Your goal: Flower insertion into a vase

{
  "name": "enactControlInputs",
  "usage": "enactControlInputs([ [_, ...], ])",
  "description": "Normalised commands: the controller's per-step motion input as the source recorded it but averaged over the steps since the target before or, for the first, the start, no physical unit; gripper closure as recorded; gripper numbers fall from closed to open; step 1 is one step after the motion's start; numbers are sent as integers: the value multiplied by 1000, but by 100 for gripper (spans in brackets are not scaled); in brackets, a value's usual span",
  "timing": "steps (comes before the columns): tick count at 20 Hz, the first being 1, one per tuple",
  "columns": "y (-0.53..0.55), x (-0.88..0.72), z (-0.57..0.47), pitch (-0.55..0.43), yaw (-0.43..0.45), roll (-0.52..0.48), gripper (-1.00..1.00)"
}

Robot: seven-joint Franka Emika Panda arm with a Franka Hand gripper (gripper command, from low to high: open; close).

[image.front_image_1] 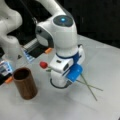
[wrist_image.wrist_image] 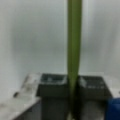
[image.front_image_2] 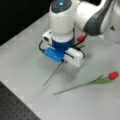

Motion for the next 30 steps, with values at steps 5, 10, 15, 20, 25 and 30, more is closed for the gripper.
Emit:
enactControlInputs([
  [5,-45,-294,336,-86,-77,115,100],
  [10,-80,-306,210,-92,-63,176,100],
  [15,-75,-273,184,-39,-59,172,100],
  [20,-53,-324,232,17,-108,82,100],
  [25,-157,-461,58,-14,-108,-9,100],
  [30,-379,-652,-88,-59,-13,-39,100],
])
